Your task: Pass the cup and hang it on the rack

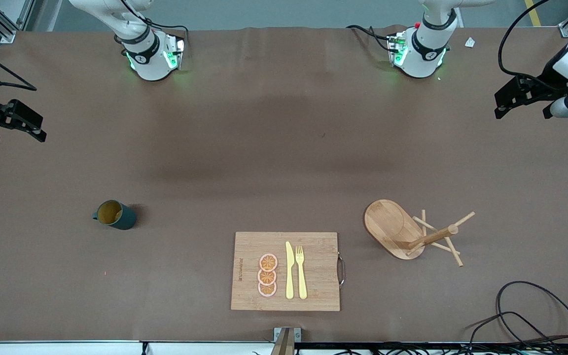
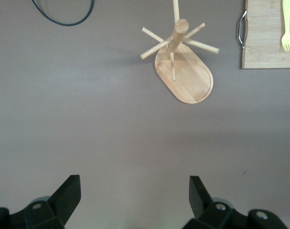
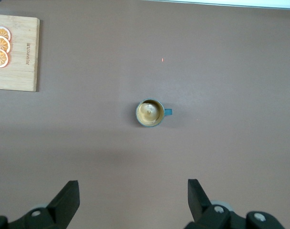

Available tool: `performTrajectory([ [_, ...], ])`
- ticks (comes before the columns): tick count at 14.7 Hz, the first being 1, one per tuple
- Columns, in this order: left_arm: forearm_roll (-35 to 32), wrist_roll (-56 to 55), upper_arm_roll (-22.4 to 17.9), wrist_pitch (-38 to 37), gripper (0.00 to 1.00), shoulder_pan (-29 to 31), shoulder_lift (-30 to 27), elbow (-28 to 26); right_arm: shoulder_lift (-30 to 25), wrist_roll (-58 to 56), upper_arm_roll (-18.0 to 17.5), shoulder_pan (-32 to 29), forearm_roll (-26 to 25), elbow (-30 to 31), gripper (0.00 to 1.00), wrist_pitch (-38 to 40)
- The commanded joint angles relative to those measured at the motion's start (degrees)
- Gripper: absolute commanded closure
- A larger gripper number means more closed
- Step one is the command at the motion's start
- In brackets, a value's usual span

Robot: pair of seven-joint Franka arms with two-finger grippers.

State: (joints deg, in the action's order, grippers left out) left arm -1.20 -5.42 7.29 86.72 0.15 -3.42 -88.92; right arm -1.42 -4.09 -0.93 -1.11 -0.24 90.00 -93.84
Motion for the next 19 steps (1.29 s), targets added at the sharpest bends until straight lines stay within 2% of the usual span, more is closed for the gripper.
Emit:
performTrajectory([
  [1,0.4,2.2,-0.2,-2.2,0.0,0.4,-0.3,1.1,-1.0,0.8,-0.1,0.3,-1.9,0.5,0.0,0.3],
  [11,0.1,2.4,0.0,-2.4,0.0,0.3,0.1,2.7,-0.9,0.8,0.1,0.1,-2.0,0.5,0.0,0.9],
  [16,0.1,2.4,0.0,-2.4,0.0,0.2,0.3,2.7,-0.1,0.2,0.3,-2.5,-0.9,0.5,0.0,0.9],
  [19,0.2,2.3,0.2,-2.4,0.0,0.0,0.1,3.0,9.8,0.8,0.0,-1.2,-1.2,-1.3,0.0,-0.9],
])
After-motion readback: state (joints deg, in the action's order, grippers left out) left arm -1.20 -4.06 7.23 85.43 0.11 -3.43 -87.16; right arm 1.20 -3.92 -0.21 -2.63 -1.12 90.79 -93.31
